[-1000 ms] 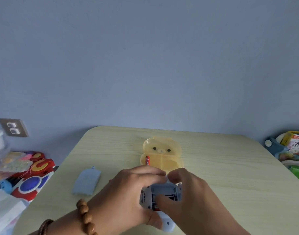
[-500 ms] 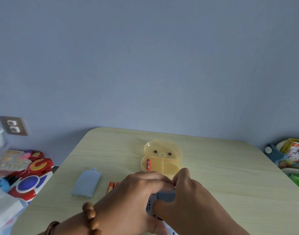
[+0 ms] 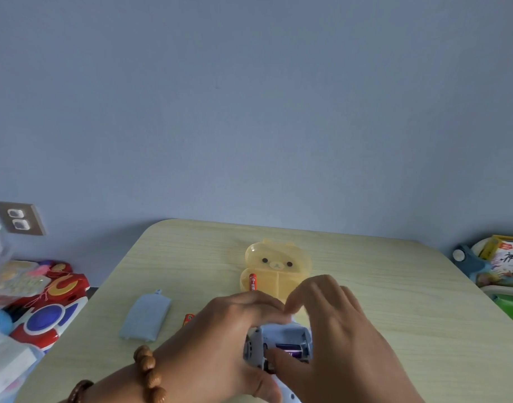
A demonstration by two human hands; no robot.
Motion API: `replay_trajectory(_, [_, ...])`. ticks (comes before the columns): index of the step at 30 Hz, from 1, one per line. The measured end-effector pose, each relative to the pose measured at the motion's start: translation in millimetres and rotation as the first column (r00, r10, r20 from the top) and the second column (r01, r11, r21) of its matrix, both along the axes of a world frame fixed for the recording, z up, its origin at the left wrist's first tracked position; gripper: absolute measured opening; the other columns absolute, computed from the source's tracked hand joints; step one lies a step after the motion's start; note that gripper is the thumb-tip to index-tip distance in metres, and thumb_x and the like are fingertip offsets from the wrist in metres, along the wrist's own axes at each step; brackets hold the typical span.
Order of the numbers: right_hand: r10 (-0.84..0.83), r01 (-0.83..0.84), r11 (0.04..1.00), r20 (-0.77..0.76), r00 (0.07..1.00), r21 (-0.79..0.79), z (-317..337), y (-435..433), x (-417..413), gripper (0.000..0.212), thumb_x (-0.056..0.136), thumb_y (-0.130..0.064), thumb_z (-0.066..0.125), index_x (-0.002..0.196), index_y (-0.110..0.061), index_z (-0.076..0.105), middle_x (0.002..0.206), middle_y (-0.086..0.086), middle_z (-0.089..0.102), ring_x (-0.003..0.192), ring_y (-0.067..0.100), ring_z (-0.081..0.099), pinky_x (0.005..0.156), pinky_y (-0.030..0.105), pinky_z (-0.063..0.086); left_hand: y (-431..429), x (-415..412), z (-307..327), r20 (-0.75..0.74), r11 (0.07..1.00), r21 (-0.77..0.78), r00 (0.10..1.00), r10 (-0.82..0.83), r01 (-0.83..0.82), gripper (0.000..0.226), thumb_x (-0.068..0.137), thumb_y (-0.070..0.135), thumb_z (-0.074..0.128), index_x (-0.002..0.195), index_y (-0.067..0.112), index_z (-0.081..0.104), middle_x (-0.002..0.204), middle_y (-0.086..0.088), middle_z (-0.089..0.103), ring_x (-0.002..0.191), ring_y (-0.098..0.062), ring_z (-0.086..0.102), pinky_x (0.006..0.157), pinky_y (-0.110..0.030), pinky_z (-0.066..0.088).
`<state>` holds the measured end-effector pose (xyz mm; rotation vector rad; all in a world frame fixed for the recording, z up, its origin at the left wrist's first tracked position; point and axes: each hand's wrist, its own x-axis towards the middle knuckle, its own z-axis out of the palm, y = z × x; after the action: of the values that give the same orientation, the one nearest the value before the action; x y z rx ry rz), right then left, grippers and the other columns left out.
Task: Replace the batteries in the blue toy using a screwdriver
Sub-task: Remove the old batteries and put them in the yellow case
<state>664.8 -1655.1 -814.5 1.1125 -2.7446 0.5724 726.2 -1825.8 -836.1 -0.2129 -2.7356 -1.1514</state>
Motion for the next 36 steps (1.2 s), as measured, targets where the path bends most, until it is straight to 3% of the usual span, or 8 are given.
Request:
replay_trajectory(4, [0.078,-0.077,0.997,-0.139,0.987,0.010,1.5,6.2,-11.6,0.033,0.064,-0.057,0.066,0.090,-0.040,0.055,0.100,-0.022,0.045,0.093,0.005,0.046,0.062,0.014,0.033,-1.8,-0.5,1.3,-0.010,1.000,-0.019,1.000,0.001,-0.001,0.067,0.055,0.039,0.094,0.117,0.042,0.069,0.122,0.031,0.059,0.115,0.012,0.056,0.087,-0.007,0.045])
replay_trajectory(10, [0.268,-0.271,0.963,0.114,0.957,0.005,7.3,4.5,-15.7,0.027,0.076,-0.051,0.070,0.103,-0.049,0.063,0.099,-0.016,0.042,0.096,-0.001,0.042,0.078,0.027,0.050,0.3,1.1,5.0,0.048,0.999,-0.030,0.999,0.020,-0.019,0.067,0.064,0.038,0.092,0.120,0.053,0.057,0.119,0.028,0.062,0.109,0.010,0.060,0.091,-0.020,0.051])
replay_trajectory(16, [0.246,-0.227,0.969,0.261,0.933,-0.101,13.8,10.9,-23.8,0.016,0.077,-0.038,0.077,0.092,-0.037,0.070,0.098,-0.017,0.061,0.088,-0.003,0.058,0.070,0.013,0.046,7.6,7.0,14.7,0.142,0.997,-0.025,0.987,0.081,-0.079,0.103,0.058,0.047,0.091,0.129,0.075,0.021,0.122,0.037,0.059,0.106,0.010,0.061,0.092,-0.020,0.050])
replay_trajectory(21, [0.271,0.086,0.845,0.562,0.781,-0.527,25.4,14.0,-44.5,0.017,0.085,-0.018,0.075,0.097,-0.027,0.068,0.076,0.010,0.074,0.061,0.016,0.067,0.055,0.031,0.057,6.3,6.9,15.1,0.143,0.997,-0.022,0.987,0.071,-0.068,0.088,0.061,0.038,0.093,0.125,0.059,0.037,0.124,0.043,0.054,0.110,0.012,0.057,0.087,-0.013,0.049])
replay_trajectory(25, [0.266,0.214,0.813,0.674,0.689,-0.541,26.0,-5.4,-70.5,0.014,0.089,-0.011,0.071,0.100,-0.017,0.074,0.080,0.020,0.072,0.064,0.017,0.066,0.060,0.036,0.061,2.8,6.4,14.4,0.134,0.998,-0.043,0.990,0.048,-0.043,0.063,0.063,0.043,0.091,0.114,0.053,0.056,0.122,0.040,0.056,0.109,0.012,0.059,0.094,-0.019,0.050])
replay_trajectory(28, [0.275,0.199,0.850,0.733,0.622,-0.488,21.4,-20.7,-86.3,0.037,0.078,-0.007,0.082,0.112,-0.014,0.070,0.083,0.012,0.072,0.071,0.021,0.073,0.077,0.042,0.064,-1.7,3.3,10.1,0.087,0.998,-0.062,0.996,-0.015,0.020,0.046,0.066,0.042,0.090,0.106,0.046,0.068,0.130,0.045,0.049,0.121,0.019,0.047,0.091,-0.003,0.040])
replay_trajectory(31, [0.164,0.072,0.933,0.594,0.788,-0.353,13.7,-34.1,-96.2,0.052,0.072,-0.011,0.087,0.118,-0.019,0.067,0.084,0.003,0.077,0.069,0.017,0.077,0.081,0.040,0.063,-3.4,3.3,8.2,0.094,0.998,-0.056,0.995,-0.024,0.029,0.033,0.067,0.043,0.089,0.096,0.043,0.073,0.131,0.045,0.047,0.121,0.022,0.045,0.093,-0.001,0.037])
replay_trajectory(36, [0.156,-0.111,0.981,0.298,0.942,-0.160,0.5,-51.6,-95.7,0.052,0.068,-0.036,0.088,0.115,-0.028,0.069,0.101,-0.012,0.064,0.066,0.005,0.067,0.056,0.013,0.047,-3.5,4.2,6.4,0.117,0.999,-0.017,0.993,-0.030,0.032,0.023,0.066,0.045,0.090,0.085,0.042,0.076,0.131,0.047,0.045,0.120,0.020,0.047,0.100,-0.013,0.041])
